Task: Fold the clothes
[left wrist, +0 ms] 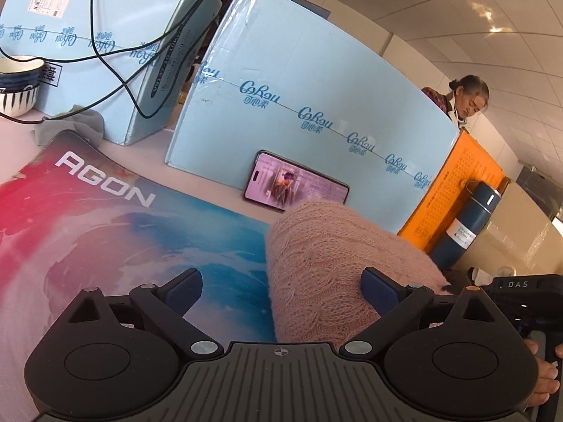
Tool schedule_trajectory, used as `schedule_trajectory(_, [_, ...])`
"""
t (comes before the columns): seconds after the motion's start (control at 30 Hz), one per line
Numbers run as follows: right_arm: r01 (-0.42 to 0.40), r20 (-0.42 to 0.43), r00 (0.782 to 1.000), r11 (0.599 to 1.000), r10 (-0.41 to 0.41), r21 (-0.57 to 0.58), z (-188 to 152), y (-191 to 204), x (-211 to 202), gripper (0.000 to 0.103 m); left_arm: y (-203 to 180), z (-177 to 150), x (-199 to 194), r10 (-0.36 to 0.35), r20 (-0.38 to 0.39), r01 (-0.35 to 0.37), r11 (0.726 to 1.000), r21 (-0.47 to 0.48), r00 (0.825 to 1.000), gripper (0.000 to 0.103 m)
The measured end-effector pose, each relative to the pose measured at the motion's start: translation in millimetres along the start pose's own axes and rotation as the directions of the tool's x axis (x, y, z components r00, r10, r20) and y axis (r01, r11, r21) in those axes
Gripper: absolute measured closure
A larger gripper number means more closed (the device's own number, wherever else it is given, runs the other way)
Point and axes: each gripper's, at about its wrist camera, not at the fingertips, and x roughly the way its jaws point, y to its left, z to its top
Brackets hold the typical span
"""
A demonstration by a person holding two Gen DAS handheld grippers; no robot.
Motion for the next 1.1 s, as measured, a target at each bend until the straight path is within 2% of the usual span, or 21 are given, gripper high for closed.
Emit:
schedule_trajectory(0.07, [0.005,-0.014,1.000,1.000,-0.004,0.027,-4,-14,5,0.097,-8,0,4,0.002,-0.008,-0.002,0.999,0.041,1.000,0.004])
schedule_trajectory(0.13, [-0.004,0.007,1.000,0.999,0.004,0.043,-8,-19,3,0.097,-16,1,8,0.009,-0.012,-0.008,0.997,0.081,1.000,0.004])
schedule_trajectory(0.27, [0.004,0.111,0.994,1.000,-0.007,0.027,-7,-18,-15,0.097,-29,5,13,-0.020,-0.012,0.021,0.994,0.109,1.000,0.004])
schedule_trajectory(0.37, [0.058,0.170,0.984,0.998,-0.060,0.019,-7,-19,-23,0.097,-35,6,23,-0.029,-0.030,0.032,0.991,0.126,0.999,0.004])
schedule_trajectory(0.47, [0.119,0.119,0.986,0.993,-0.119,0.005,-13,-27,-10,0.097,-38,1,36,-0.028,-0.061,0.036,0.991,0.131,0.998,0.004])
schedule_trajectory(0.53, [0.130,0.078,0.988,0.992,-0.130,0.004,-20,-32,-1,0.097,-37,-3,39,-0.034,-0.068,0.042,0.991,0.124,0.997,0.004])
schedule_trajectory(0.6, [0.123,0.077,0.989,0.992,-0.125,0.025,-22,-37,-1,0.095,-33,-5,40,-0.054,-0.066,0.061,0.993,0.105,0.996,0.004])
schedule_trajectory(0.67, [0.112,0.085,0.990,0.992,-0.116,0.052,-23,-41,-3,0.088,-27,-6,40,-0.088,-0.064,0.092,0.993,0.068,0.994,0.004])
schedule_trajectory(0.7, [0.105,0.093,0.989,0.992,-0.111,0.068,-24,-44,-4,0.070,-24,-7,41,-0.104,-0.066,0.107,0.994,0.036,0.992,0.004])
schedule_trajectory(0.8, [0.079,0.126,0.988,0.991,-0.093,0.111,-24,-51,-10,0.041,-18,-11,45,-0.151,-0.084,0.148,0.988,-0.038,0.985,0.003])
schedule_trajectory(0.87, [0.069,0.136,0.987,0.992,-0.083,0.108,-25,-50,-12,0.032,-16,-13,47,-0.171,-0.094,0.165,0.984,-0.062,0.981,0.003])
schedule_trajectory(0.97, [0.036,0.128,0.991,0.995,-0.048,0.097,-26,-47,-11,0.025,-12,-15,48,-0.198,-0.102,0.188,0.977,-0.099,0.975,0.003])
schedule_trajectory(1.1, [-0.049,0.084,0.996,0.993,0.040,0.104,-26,-47,-6,0.024,-11,-16,49,-0.240,-0.114,0.227,0.967,-0.117,0.964,0.003])
